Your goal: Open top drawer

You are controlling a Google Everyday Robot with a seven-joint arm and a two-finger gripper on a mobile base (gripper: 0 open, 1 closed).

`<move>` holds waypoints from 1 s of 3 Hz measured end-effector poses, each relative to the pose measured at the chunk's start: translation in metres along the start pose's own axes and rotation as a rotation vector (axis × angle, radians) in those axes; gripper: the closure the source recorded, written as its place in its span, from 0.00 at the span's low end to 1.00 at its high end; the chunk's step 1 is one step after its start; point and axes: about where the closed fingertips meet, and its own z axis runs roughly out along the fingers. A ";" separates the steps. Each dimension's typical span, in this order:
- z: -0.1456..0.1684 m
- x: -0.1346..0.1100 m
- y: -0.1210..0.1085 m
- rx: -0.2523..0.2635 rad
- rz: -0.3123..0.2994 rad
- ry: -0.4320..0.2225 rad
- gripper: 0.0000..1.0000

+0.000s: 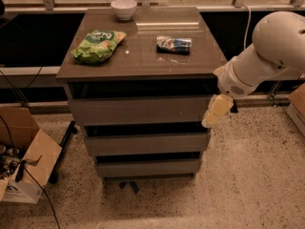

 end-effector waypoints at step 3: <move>0.095 0.008 -0.019 -0.024 0.098 -0.162 0.00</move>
Offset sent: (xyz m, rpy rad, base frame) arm 0.0517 0.0112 -0.0921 0.2221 -0.0162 -0.0552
